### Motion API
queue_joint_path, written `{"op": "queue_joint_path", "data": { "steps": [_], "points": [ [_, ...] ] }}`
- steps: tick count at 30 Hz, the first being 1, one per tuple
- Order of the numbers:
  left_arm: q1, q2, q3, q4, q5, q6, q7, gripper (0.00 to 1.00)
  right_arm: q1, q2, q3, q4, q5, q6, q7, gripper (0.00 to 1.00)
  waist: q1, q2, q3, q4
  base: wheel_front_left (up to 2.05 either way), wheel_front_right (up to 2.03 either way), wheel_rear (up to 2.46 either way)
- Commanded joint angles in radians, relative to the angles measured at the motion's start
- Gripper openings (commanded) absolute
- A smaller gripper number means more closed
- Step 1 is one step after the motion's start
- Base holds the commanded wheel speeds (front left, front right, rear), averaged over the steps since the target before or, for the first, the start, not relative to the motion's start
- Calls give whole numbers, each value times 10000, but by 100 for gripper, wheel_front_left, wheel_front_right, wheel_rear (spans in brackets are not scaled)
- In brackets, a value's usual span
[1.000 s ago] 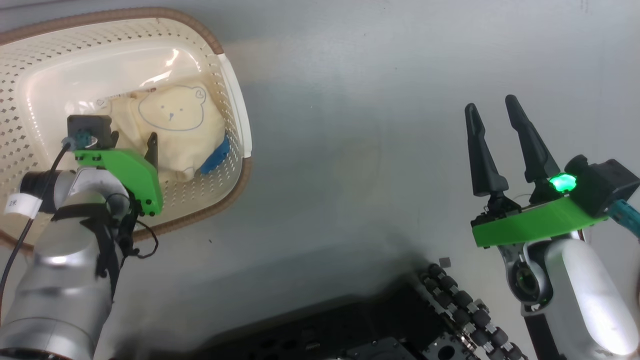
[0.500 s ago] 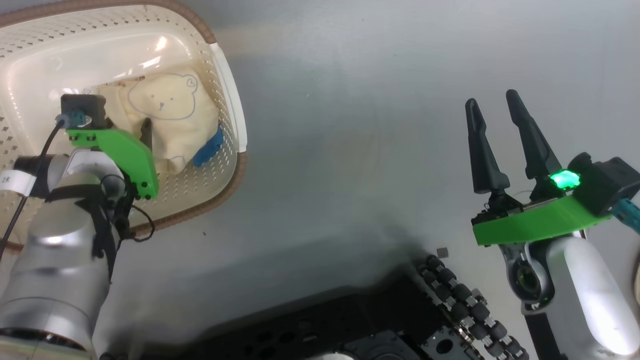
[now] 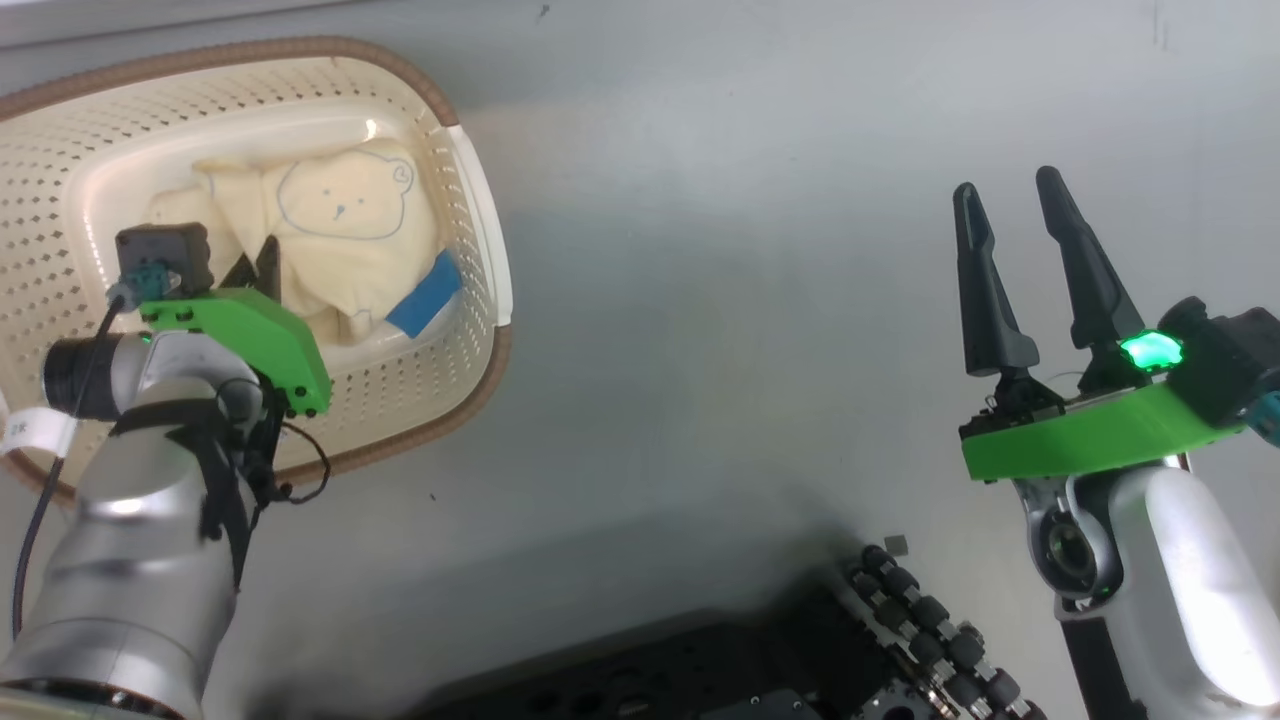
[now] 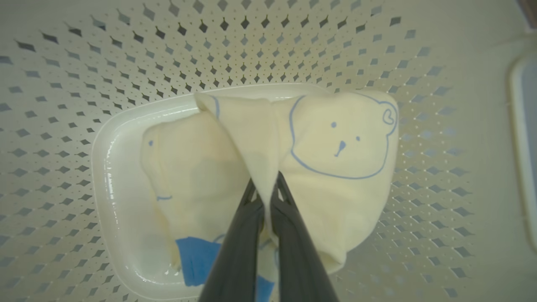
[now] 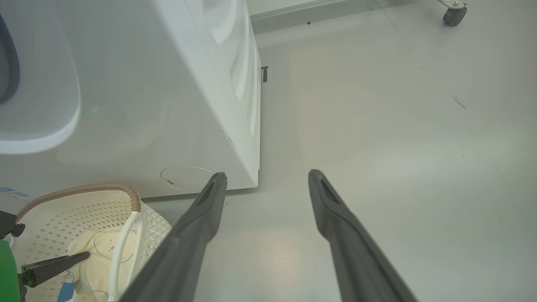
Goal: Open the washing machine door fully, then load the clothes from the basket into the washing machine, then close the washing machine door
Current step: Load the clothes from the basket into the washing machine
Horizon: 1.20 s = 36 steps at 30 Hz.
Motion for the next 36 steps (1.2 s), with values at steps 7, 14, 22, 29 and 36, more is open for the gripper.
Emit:
{"op": "queue_joint_path", "data": {
  "steps": [7, 14, 22, 29, 36],
  "points": [
    [1096, 35, 327, -1011, -243, -74, -793, 0, 316, -15, 115, -87, -170, 0, -64, 100, -1, 0, -1188, 403, 0, 0, 0],
    [2473, -59, 1195, -3553, -380, 9, -817, 0, 440, -40, 78, 96, -299, 0, -64, 100, -1, 0, -2205, 717, 0, 0, 0],
    [4186, -195, 2387, -6895, 178, 301, -819, 0, 718, -172, 166, 357, -315, 0, -65, 100, -1, 0, -3421, 978, 0, 0, 0],
    [4941, -306, 2854, -8356, 648, 427, -819, 0, 886, -222, 285, 536, -260, 0, -65, 100, -1, 0, -4309, 979, 0, 0, 0],
    [5329, -398, 3113, -9296, 898, 476, -819, 0, 1164, -230, 375, 659, -181, 0, -65, 100, -1, 0, -5125, 879, 0, 0, 0]
  ]
}}
